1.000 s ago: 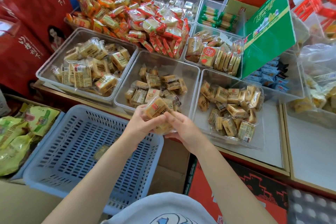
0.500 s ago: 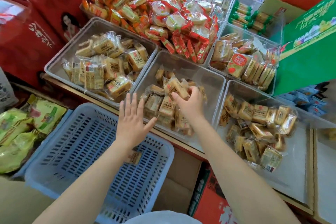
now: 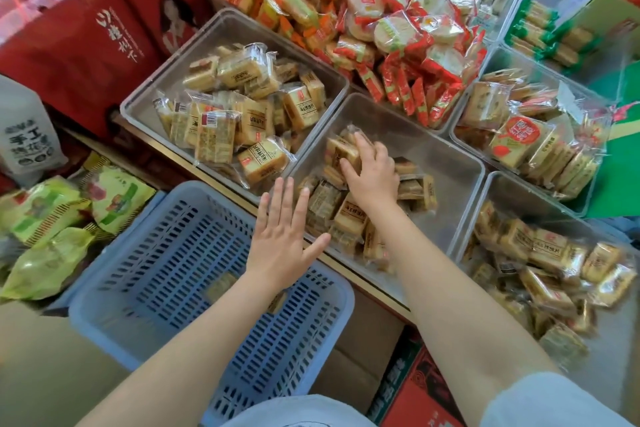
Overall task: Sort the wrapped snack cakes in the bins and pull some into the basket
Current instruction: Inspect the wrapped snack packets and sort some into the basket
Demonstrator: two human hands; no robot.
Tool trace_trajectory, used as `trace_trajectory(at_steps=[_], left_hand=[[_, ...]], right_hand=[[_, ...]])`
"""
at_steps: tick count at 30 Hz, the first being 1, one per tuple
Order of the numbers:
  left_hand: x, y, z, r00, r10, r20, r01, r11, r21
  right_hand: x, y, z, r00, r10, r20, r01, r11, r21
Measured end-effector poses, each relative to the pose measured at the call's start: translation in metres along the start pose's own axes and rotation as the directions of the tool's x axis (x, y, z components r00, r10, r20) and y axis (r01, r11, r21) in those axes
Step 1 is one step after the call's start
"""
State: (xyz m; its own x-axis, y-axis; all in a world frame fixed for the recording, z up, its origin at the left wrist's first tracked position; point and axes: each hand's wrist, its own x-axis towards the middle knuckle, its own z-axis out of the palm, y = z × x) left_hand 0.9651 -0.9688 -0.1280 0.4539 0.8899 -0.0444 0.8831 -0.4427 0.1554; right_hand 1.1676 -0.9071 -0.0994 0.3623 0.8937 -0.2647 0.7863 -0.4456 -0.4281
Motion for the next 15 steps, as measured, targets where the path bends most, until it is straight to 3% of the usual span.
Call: trace_trajectory(at_steps=[4,8,11,15], left_hand=[[-0.001,-0.001,-0.002,1.0,0.012,0.028,-0.011,1.0,-0.025],[0.001,-0.002,-0.012,0.991,-0.023,0.128,0.027,0.999,-0.032],[-0.001,0.018,-0.023,0.992,-0.025,0.126,0.036,0.996,-0.085],[-0.003,0.094,-0.026,0.965,0.246,0.086,-0.222,0.949,-0.224]], right_hand=[[-0.009,-0.002,-0.017,0.994,-0.055,0.095,0.052,0.998,0.038],[-0.052,0.013,-0.037,0.996,-0.078,-0.035,0.085,0.949,0.303],[-0.102,0.044,-0.057,0.99,0.057,-0.132,0.012,0.882,0.472],[-0.153,0.111,-0.078,0.919,0.347,-0.188,-0.149,0.747,0.648]])
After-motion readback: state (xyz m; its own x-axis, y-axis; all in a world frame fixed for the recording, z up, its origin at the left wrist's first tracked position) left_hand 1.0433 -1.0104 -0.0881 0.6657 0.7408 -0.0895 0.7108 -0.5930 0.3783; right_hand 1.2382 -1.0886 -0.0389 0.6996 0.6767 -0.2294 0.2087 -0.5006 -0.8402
